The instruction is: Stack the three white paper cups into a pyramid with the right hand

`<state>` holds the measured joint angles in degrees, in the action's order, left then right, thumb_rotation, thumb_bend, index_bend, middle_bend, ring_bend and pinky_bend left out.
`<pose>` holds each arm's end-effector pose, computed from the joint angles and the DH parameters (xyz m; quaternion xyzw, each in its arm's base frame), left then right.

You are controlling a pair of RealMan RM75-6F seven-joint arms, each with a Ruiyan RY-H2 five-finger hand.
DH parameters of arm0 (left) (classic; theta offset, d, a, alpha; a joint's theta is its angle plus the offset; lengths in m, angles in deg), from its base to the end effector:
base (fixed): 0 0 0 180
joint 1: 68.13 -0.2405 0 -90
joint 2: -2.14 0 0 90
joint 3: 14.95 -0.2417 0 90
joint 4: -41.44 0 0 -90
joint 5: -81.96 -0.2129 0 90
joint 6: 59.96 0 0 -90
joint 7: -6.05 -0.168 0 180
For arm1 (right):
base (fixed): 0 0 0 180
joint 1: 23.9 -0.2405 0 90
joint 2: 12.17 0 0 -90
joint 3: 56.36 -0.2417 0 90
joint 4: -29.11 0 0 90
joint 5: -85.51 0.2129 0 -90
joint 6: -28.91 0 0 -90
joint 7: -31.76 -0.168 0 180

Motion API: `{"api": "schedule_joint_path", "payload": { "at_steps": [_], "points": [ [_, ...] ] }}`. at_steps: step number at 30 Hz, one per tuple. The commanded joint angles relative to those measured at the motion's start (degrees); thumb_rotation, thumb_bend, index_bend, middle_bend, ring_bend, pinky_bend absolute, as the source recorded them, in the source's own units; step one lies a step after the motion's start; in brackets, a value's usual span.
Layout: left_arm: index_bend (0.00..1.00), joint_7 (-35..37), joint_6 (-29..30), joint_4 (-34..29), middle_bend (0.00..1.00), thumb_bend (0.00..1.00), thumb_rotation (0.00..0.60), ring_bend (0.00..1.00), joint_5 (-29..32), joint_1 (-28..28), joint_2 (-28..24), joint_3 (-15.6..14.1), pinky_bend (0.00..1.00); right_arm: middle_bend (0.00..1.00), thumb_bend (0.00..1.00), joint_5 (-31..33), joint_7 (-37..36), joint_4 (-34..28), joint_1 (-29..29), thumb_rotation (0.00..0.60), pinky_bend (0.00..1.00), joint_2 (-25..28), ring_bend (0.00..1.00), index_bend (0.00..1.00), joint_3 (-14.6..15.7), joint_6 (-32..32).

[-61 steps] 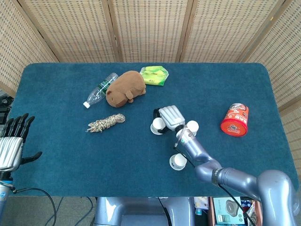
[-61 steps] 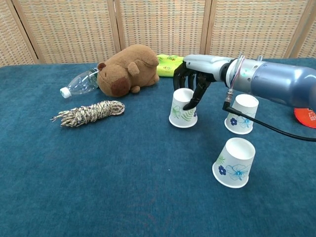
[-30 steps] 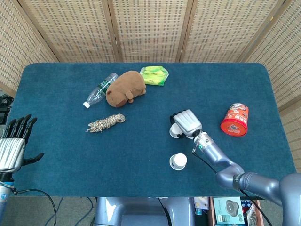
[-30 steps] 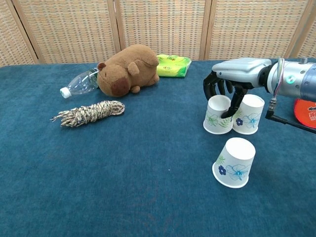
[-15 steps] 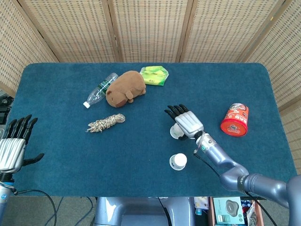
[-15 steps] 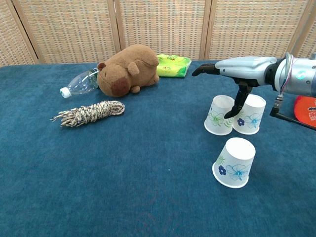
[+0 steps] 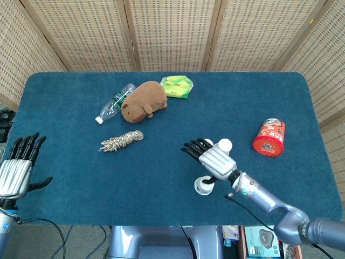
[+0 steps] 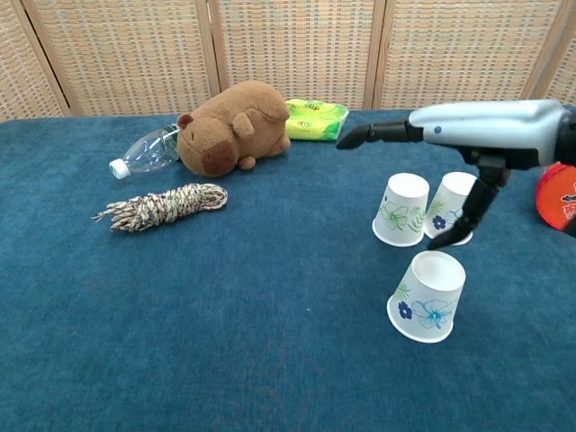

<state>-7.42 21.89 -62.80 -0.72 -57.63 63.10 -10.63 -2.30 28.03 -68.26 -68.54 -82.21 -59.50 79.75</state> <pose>-0.2479 0.2312 0.1458 -0.6281 -0.3540 -0.3763 0.5818 -0.1092 -0.3149 0.0199 0.8198 -0.3353 0.3860 0.2579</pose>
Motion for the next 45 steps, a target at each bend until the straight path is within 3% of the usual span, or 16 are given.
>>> {"api": "schedule_joint_path", "payload": {
  "at_steps": [1,14,24,31,39,45],
  "points": [
    [0.0,-0.1,0.1,-0.1,0.0,0.14,0.6,0.0,-0.1,0.0,0.0,-0.1,0.0,0.18,0.06,-3.9,-1.4,-1.3,1.5,0.6,0.02,0.5,0.07,0.11,3.0,1.4],
    [0.0,-0.3,0.0,-0.2,0.0,0.14,0.6,0.0,-0.1,0.0,0.0,-0.1,0.0,0.35,0.08,-3.1,0.2,6.6,3.2,0.6,0.33,-6.0,0.27,0.25,3.7,2.5],
    [0.0,-0.3,0.1,-0.3,0.0,0.14,0.6,0.0,-0.2,-0.1,0.0,-0.2,0.0,0.44,0.14,-3.0,0.6,8.3,3.6,0.6,0.38,-7.4,0.35,0.35,4.1,2.4],
    [0.0,-0.4,0.2,-0.3,0.0,0.14,0.6,0.0,-0.3,-0.1,0.0,-0.2,0.0,0.56,0.28,-2.9,0.6,9.1,4.1,0.6,0.49,-8.2,0.47,0.49,4.1,3.0],
    [0.0,-0.4,0.2,-0.4,0.0,0.14,0.6,0.0,-0.4,-0.1,0.0,-0.2,0.0,0.57,0.35,-4.1,-0.1,7.5,4.7,0.6,0.51,-6.9,0.49,0.5,4.2,4.9],
    [0.0,-0.3,0.1,-0.4,0.0,0.14,0.6,0.0,-0.2,-0.1,-0.1,-0.2,0.0,0.57,0.35,-4.3,-0.3,3.4,5.6,0.6,0.51,-2.9,0.49,0.5,2.2,8.9]
  ]
}}
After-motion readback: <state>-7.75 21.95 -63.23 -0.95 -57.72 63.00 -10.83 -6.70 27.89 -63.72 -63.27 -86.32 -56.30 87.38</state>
